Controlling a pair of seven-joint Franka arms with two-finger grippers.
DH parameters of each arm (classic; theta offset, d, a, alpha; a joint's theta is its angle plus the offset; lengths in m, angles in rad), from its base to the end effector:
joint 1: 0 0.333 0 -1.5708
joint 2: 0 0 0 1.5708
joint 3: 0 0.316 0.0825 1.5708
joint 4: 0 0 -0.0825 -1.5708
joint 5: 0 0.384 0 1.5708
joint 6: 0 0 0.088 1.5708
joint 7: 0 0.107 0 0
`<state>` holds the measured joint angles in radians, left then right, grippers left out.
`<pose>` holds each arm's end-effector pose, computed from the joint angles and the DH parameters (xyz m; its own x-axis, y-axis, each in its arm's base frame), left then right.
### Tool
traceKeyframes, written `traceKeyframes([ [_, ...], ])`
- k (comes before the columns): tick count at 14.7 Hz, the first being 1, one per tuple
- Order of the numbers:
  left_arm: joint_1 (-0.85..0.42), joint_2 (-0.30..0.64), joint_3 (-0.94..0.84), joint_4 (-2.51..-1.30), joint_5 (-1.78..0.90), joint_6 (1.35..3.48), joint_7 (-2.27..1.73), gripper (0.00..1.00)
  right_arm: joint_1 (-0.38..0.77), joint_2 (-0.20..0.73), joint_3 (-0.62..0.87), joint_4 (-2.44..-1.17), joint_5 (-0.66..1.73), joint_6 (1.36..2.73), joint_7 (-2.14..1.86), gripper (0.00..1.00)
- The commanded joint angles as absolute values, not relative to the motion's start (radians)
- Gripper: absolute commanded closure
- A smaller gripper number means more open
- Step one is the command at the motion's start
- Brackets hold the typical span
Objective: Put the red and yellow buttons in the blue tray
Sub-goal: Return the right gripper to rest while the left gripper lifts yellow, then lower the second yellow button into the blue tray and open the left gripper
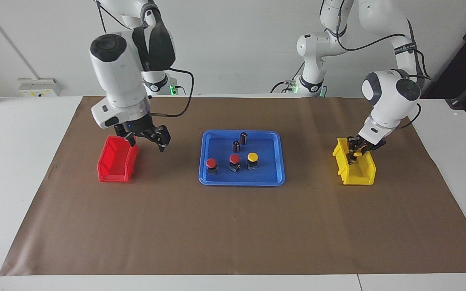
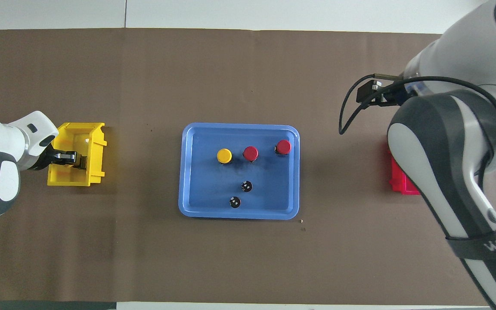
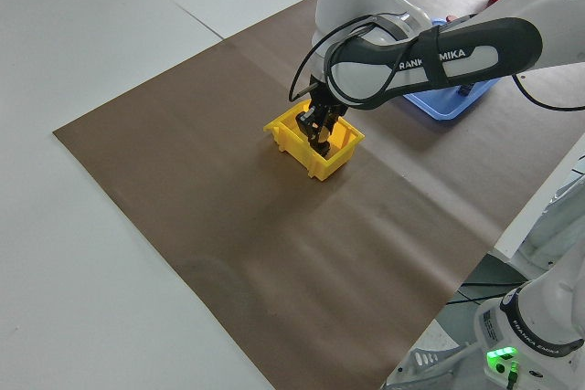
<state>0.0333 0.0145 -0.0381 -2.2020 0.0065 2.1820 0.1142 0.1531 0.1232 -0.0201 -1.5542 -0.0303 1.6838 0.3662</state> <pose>0.5277 -0.0023 0.3726 0.9919 -0.1224 -0.0348 -0.1225 -0.9925 -0.0007 0.5950 0.0773 0.5713 0.9736 -0.2274 0.0176 -0.2279 -0.9733 0.0281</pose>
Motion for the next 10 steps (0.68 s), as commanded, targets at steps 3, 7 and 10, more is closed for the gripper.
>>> traceKeyframes([
  [3,-0.122,0.129,-0.043,-1.7,0.041,1.686,-0.072,0.99,0.04,0.012,-0.009,-1.548,-0.025,1.545,0.226,0.0],
  [7,-0.418,0.107,-0.049,-1.853,0.071,1.906,-0.611,0.99,-0.035,-0.015,-0.009,-1.56,-0.034,1.477,0.081,0.0],
  [10,-0.527,0.136,-0.049,-1.888,0.071,1.998,-0.793,0.99,-0.032,-0.02,-0.006,-1.559,-0.041,1.465,0.075,0.0],
])
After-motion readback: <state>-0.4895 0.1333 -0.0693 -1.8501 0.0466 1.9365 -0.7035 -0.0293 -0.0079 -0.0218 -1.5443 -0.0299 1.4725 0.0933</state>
